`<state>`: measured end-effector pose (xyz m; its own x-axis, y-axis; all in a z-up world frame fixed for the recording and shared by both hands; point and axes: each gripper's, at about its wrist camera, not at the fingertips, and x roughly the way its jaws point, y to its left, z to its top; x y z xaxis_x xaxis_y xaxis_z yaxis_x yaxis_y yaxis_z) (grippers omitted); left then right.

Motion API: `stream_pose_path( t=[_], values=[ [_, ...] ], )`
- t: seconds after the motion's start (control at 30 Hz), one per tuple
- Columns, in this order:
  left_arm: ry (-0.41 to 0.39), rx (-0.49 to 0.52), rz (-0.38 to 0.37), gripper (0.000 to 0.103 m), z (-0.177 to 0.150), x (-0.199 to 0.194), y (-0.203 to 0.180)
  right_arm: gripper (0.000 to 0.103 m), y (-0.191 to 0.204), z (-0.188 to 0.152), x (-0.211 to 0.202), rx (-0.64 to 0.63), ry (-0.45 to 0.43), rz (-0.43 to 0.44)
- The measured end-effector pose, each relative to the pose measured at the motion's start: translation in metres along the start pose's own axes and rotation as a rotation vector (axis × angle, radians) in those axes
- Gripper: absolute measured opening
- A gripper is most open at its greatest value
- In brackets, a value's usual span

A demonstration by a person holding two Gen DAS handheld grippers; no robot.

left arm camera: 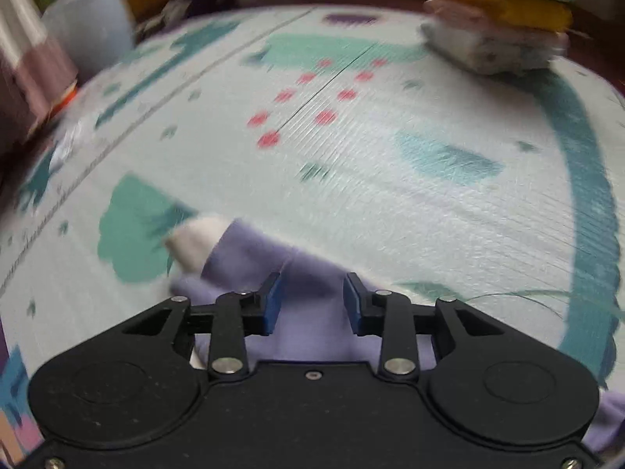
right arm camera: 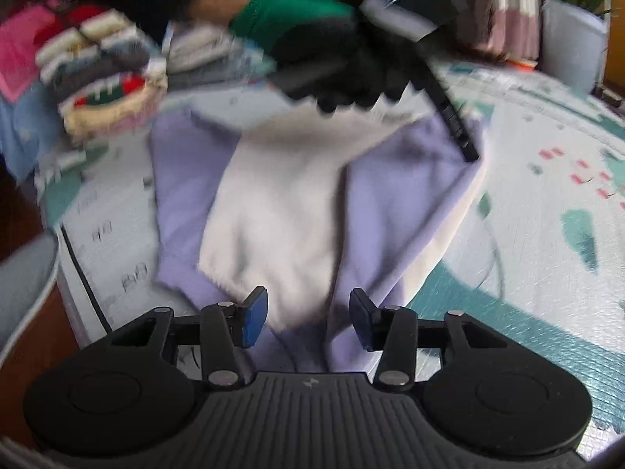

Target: Fold clothes

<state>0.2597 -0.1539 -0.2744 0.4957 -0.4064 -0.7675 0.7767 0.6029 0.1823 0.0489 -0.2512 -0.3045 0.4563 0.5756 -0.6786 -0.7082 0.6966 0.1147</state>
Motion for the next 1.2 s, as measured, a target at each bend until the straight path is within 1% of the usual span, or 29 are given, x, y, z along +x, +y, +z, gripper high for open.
stream_pose_path(
  t=[0.03,0.1,0.13,0.23,0.33,0.4,0.47,0.5,0.53,0.57,0.6,0.63,0.7,0.73,0.8,0.87,0.9,0.97,1.03,1.07,1.1,1.13,1.2],
  values=[
    [-0.006,0.004,-0.005,0.033,-0.001,-0.002,-0.002,0.047,0.000,-0.003,0.003,0.004,0.023,0.001],
    [-0.004,-0.001,-0.048,0.033,-0.004,-0.005,-0.005,0.048,0.000,-0.008,0.008,0.011,0.069,0.001],
    [-0.003,0.026,-0.053,0.033,-0.005,-0.009,-0.009,0.048,0.000,-0.011,0.009,0.004,0.080,-0.006],
    [0.002,0.103,-0.127,0.033,-0.009,-0.027,-0.019,0.048,0.000,-0.015,0.000,0.013,0.067,-0.008],
    [0.046,0.179,-0.196,0.033,-0.018,-0.040,-0.031,0.047,-0.002,-0.020,-0.005,0.028,0.071,-0.013],
    [0.069,0.195,-0.236,0.033,-0.027,-0.044,-0.040,0.047,-0.002,-0.021,-0.013,0.032,0.031,-0.032],
    [0.116,0.190,-0.237,0.032,-0.038,-0.037,-0.050,0.047,0.000,-0.017,-0.018,0.024,-0.014,-0.044],
    [0.142,0.176,-0.233,0.033,-0.040,-0.031,-0.052,0.047,0.003,-0.016,-0.016,0.006,-0.022,-0.051],
    [0.149,0.146,-0.234,0.035,-0.037,-0.030,-0.049,0.047,0.006,-0.014,-0.011,-0.015,-0.008,-0.044],
    [0.159,0.116,-0.232,0.035,-0.034,-0.029,-0.046,0.047,0.008,-0.013,-0.002,-0.034,0.036,-0.026],
    [0.168,0.094,-0.223,0.035,-0.027,-0.034,-0.040,0.049,0.010,-0.013,0.009,-0.051,0.103,-0.008],
    [0.155,0.087,-0.216,0.035,-0.022,-0.044,-0.032,0.048,0.012,-0.013,0.009,-0.071,0.098,-0.012],
    [0.132,0.084,-0.199,0.041,-0.018,-0.064,-0.015,0.042,0.011,-0.007,0.006,-0.068,0.107,-0.012],
    [0.134,0.062,-0.171,0.042,-0.021,-0.073,-0.001,0.042,0.011,-0.005,0.004,-0.060,0.102,-0.011],
    [0.151,0.015,-0.119,0.042,-0.033,-0.086,0.026,0.042,0.012,0.002,0.000,-0.062,0.106,-0.005],
    [0.189,-0.065,-0.051,0.042,-0.056,-0.097,0.058,0.042,0.017,0.013,-0.005,-0.125,0.125,0.021],
    [0.207,-0.113,-0.019,0.042,-0.068,-0.102,0.075,0.042,0.020,0.021,-0.009,-0.162,0.150,0.042],
    [0.226,-0.256,0.035,0.042,-0.097,-0.110,0.110,0.042,0.027,0.038,-0.017,-0.249,0.212,0.084],
    [0.259,-0.409,0.065,0.042,-0.122,-0.110,0.139,0.041,0.033,0.057,-0.028,-0.355,0.277,0.128],
    [0.274,-0.457,0.080,0.042,-0.132,-0.107,0.149,0.041,0.037,0.067,-0.033,-0.415,0.306,0.145],
    [0.281,-0.482,0.092,0.042,-0.138,-0.104,0.156,0.042,0.043,0.076,-0.036,-0.472,0.334,0.158],
    [0.287,-0.507,0.103,0.042,-0.144,-0.101,0.163,0.046,0.049,0.085,-0.035,-0.521,0.357,0.169],
    [0.283,-0.541,0.119,0.042,-0.153,-0.099,0.175,0.052,0.064,0.102,-0.028,-0.597,0.363,0.185]
  ],
)
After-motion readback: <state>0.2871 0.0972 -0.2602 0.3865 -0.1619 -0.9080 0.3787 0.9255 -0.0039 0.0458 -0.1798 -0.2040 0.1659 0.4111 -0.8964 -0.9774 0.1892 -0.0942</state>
